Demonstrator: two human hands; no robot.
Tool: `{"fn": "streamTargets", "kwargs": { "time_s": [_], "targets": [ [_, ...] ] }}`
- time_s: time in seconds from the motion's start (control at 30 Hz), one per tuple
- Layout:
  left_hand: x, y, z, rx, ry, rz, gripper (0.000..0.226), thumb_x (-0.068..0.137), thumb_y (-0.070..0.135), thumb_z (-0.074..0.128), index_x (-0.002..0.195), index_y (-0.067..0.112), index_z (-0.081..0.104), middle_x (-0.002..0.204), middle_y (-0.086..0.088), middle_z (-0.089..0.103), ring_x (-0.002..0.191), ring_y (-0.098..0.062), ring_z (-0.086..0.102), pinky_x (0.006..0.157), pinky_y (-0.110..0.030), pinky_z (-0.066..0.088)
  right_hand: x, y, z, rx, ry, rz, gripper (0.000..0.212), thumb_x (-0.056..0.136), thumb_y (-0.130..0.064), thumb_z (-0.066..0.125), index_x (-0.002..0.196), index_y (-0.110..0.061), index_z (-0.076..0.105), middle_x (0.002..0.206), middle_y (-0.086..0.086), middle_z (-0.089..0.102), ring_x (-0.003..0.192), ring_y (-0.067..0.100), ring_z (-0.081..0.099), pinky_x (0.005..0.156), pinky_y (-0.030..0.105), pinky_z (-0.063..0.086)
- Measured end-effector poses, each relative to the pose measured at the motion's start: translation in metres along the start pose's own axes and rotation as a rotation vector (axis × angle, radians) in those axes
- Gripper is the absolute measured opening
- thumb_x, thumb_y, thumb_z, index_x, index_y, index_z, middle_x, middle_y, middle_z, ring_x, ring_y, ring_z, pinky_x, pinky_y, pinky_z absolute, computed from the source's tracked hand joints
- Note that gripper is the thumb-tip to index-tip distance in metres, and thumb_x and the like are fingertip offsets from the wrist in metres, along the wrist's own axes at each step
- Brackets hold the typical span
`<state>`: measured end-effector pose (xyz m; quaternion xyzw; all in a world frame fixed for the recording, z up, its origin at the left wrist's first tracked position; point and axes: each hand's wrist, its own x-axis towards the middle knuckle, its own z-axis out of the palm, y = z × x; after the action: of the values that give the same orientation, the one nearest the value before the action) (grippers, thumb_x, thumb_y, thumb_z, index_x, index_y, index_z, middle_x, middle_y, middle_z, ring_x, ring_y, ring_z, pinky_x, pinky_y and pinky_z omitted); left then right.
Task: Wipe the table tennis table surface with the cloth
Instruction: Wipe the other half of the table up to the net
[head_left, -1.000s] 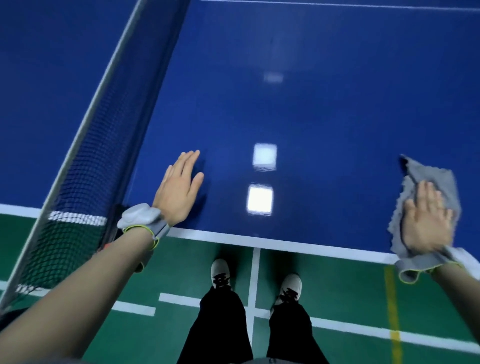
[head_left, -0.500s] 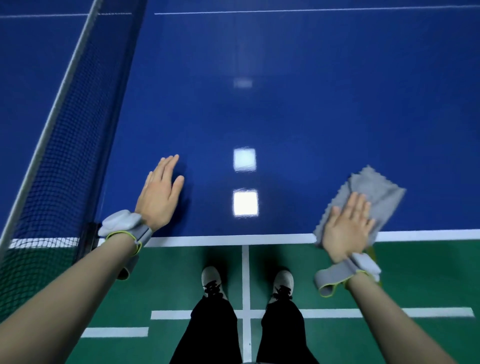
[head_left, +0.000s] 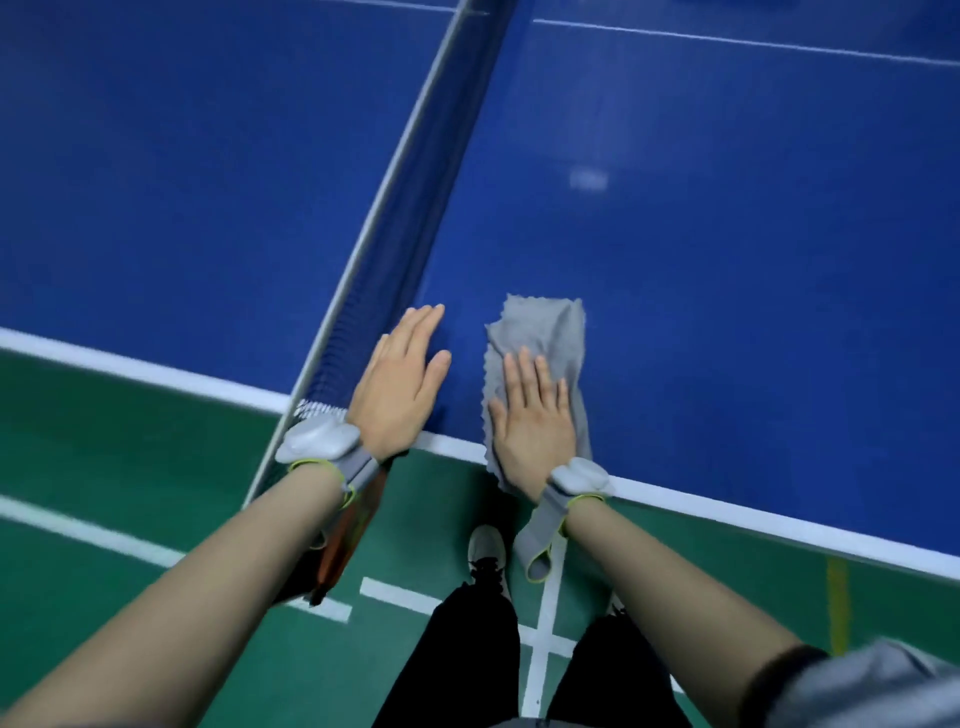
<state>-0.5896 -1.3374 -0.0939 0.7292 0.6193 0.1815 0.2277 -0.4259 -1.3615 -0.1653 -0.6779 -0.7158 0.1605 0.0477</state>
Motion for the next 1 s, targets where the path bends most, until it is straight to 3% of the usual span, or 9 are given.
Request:
{"fn": "streamTargets", "kwargs": {
  "time_s": [0.13, 0.23, 0.37, 0.5, 0.6, 0.8, 1.0],
  "targets": [
    [-0.017, -0.017, 0.015, -0.022, -0.008, -0.093, 0.053, 0.098, 0.038, 0.028, 0.146, 0.018, 0.022, 0.153, 0.000, 0.025, 0.143, -0.013, 0.013, 0.117, -0.038, 0.010, -0.006, -0.026, 0.010, -0.046, -0.101, -0.284, 0.063, 0.093, -0.045, 0.006, 0.150, -0.018, 0.016, 0.157, -0.001, 0.014, 0.145, 0.018, 0.009, 0.115, 0.037, -0.001],
    [-0.020, -0.014, 0.028, 0.000, -0.039, -0.095, 0.050, 0.099, 0.033, 0.031, 0.147, 0.018, 0.020, 0.154, 0.002, 0.022, 0.143, -0.011, 0.010, 0.115, -0.034, 0.004, -0.009, 0.002, 0.002, -0.077, -0.151, -0.487, 0.058, 0.097, -0.044, 0.016, 0.149, -0.019, 0.023, 0.155, -0.001, 0.022, 0.144, 0.019, 0.018, 0.116, 0.042, 0.014],
    [-0.016, -0.007, 0.032, 0.011, -0.066, -0.073, 0.052, 0.100, 0.035, 0.027, 0.147, 0.019, 0.016, 0.155, 0.003, 0.018, 0.144, -0.009, 0.006, 0.114, -0.030, -0.001, -0.027, 0.073, -0.016, -0.212, -0.270, -0.759, 0.053, 0.101, -0.044, 0.016, 0.150, -0.024, 0.020, 0.156, -0.005, 0.018, 0.143, 0.014, 0.013, 0.116, 0.036, 0.004],
    [-0.017, 0.004, 0.031, -0.018, -0.020, -0.082, 0.052, 0.100, 0.035, 0.027, 0.148, 0.019, 0.015, 0.155, 0.004, 0.018, 0.143, -0.008, 0.005, 0.113, -0.027, -0.003, -0.031, 0.140, -0.046, -0.285, -0.370, -0.882, 0.053, 0.102, -0.044, 0.013, 0.151, -0.027, 0.008, 0.158, -0.006, 0.009, 0.145, 0.013, 0.004, 0.117, 0.034, -0.006],
    [-0.026, 0.012, 0.033, -0.044, 0.008, -0.081, 0.051, 0.100, 0.036, 0.026, 0.147, 0.020, 0.016, 0.155, 0.006, 0.019, 0.143, -0.006, 0.005, 0.113, -0.027, -0.003, -0.019, 0.154, -0.054, -0.312, -0.406, -0.963, 0.054, 0.101, -0.043, 0.012, 0.152, -0.025, 0.009, 0.159, -0.007, 0.004, 0.146, 0.015, 0.005, 0.117, 0.036, -0.005],
    [-0.041, 0.009, 0.040, 0.010, -0.026, -0.135, 0.052, 0.099, 0.038, 0.024, 0.148, 0.022, 0.014, 0.155, 0.007, 0.017, 0.143, -0.005, 0.003, 0.114, -0.027, -0.003, 0.023, 0.136, -0.052, -0.340, -0.405, -1.238, 0.053, 0.100, -0.044, 0.016, 0.151, -0.026, 0.016, 0.158, -0.006, 0.013, 0.145, 0.015, 0.010, 0.118, 0.041, 0.002],
    [-0.029, 0.031, 0.059, 0.104, -0.047, -0.156, 0.054, 0.099, 0.036, 0.026, 0.148, 0.020, 0.011, 0.156, 0.005, 0.016, 0.144, -0.010, 0.004, 0.115, -0.033, -0.001, 0.040, 0.104, -0.047, -0.305, -0.388, -1.269, 0.054, 0.100, -0.048, 0.013, 0.149, -0.027, 0.017, 0.157, -0.004, 0.016, 0.144, 0.015, 0.012, 0.115, 0.042, 0.006]
  ]
}}
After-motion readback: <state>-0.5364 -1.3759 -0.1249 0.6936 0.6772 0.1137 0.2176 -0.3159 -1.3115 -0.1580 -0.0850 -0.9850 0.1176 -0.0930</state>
